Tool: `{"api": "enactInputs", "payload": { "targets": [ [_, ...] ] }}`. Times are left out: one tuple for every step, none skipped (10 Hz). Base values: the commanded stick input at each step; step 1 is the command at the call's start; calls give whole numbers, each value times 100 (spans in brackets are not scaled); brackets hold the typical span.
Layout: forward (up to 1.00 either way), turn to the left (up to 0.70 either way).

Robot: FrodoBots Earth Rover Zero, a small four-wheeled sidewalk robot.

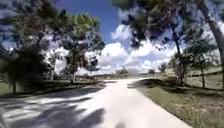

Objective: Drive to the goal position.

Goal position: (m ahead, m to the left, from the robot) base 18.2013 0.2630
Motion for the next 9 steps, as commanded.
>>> {"api": "enactInputs", "payload": {
  "targets": [
    [70,0],
    [70,0],
    [70,0],
    [70,0],
    [70,0],
    [70,0],
    [70,0],
    [70,0],
    [70,0]
  ]
}}
